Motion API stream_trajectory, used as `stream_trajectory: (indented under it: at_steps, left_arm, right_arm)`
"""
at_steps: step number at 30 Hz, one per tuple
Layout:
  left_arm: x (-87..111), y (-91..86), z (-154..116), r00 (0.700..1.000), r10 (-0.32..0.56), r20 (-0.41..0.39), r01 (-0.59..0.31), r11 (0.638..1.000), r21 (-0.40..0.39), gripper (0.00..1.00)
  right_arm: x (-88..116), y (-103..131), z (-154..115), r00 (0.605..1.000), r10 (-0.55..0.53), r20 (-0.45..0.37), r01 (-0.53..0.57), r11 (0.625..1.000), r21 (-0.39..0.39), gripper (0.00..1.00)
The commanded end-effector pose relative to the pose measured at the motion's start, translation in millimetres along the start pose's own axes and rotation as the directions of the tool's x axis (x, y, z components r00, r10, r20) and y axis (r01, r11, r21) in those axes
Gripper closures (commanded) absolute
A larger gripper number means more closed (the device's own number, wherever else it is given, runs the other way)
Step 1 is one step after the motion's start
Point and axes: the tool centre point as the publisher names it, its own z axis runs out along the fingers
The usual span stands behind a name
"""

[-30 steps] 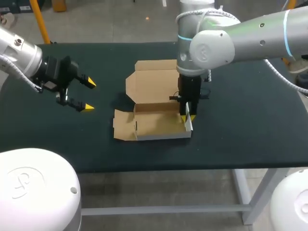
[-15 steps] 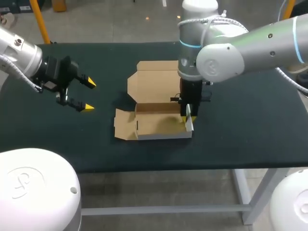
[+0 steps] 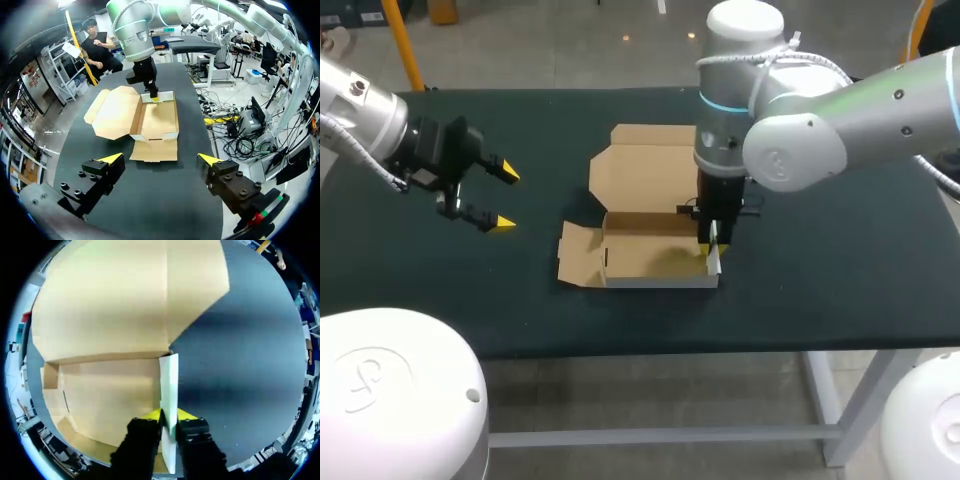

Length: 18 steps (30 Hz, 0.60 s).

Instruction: Assemble the packaging by folding the flat box into shape, placing the metal phone stand inside, and closing the box properly

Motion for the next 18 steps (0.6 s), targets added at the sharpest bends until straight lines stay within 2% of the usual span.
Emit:
stream_trajectory:
  at_steps: [1,18]
  left_arm:
    - [0.1,-0.3,-1.3,1.0,-0.001,-0.003,0.0,1.0,-0.004,0.0]
    - [0.1,-0.3,-1.3,1.0,-0.001,-0.003,0.0,1.0,-0.004,0.0]
  right_arm:
    - [-1.1,0.7,8.6,1.0,0.001,0.007,-0.001,1.0,0.006,0.82]
    - [-3.5,1.7,13.7,0.999,0.013,0.031,-0.014,0.999,0.029,0.84]
